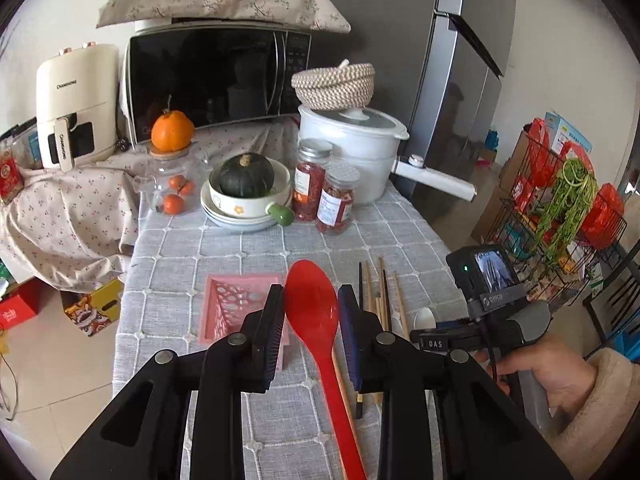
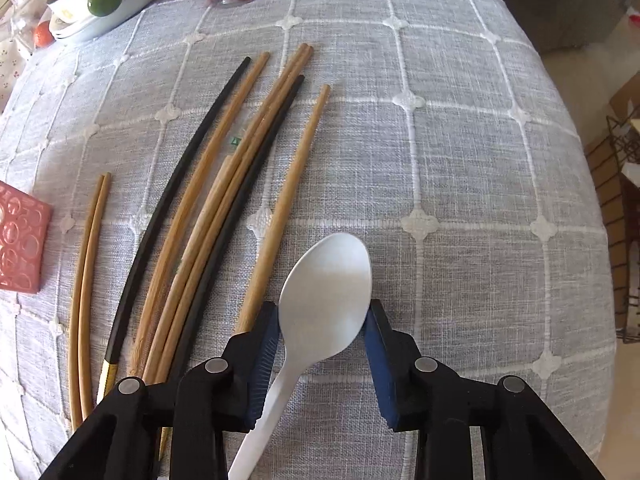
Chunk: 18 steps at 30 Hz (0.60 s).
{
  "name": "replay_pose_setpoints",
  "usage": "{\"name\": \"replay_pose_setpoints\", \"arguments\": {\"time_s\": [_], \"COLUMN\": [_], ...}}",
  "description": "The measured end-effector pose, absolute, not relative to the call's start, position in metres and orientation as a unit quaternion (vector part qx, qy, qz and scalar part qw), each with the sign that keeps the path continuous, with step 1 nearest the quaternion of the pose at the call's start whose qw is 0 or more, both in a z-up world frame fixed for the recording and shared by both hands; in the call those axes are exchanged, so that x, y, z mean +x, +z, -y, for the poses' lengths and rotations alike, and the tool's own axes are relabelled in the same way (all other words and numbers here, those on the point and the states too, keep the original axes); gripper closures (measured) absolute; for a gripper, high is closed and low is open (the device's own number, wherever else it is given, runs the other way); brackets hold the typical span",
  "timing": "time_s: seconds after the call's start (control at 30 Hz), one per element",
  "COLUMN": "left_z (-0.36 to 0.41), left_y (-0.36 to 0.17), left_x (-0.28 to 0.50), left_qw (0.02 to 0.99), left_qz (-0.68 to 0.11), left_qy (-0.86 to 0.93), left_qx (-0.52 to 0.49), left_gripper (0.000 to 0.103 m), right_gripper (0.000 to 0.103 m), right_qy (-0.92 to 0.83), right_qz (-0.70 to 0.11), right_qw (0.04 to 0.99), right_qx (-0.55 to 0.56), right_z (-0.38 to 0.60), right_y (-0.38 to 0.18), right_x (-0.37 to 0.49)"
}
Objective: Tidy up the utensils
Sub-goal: 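Lift both spoons and carry them toward the pink basket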
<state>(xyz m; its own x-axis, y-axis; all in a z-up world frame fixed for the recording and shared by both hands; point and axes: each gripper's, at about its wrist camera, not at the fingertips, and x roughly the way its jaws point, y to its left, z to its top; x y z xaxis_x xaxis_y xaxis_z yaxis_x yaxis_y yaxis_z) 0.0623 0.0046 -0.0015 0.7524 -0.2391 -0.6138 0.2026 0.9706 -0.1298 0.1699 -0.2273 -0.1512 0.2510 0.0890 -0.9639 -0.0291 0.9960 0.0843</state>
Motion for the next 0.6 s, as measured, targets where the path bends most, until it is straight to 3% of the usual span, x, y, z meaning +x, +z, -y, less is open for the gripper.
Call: {"name": "replay_pose_setpoints", "arguments": {"time_s": [0.3, 0.6], "left_z": [-0.039, -0.033], "left_y": [0.031, 0.003], "left_x": [0.06, 0.089], "left_qw": [0.992, 0.998], "left_qz": [-0.12, -0.057], "left_qy": [-0.027, 0.027], "left_qx": [-0.04, 0.017], "left_gripper": [0.075, 0.075], "right_gripper": [0.065, 0.065], "right_qy": [0.04, 0.038], "right_qz": [-0.564, -0.532], "right_qw": [0.824, 0.845], "right_qx": [0.037, 0.045], "right_z": [0.231, 0.238], "right_y": [-0.116, -0.096], "right_x": [0.156, 0.146]}}
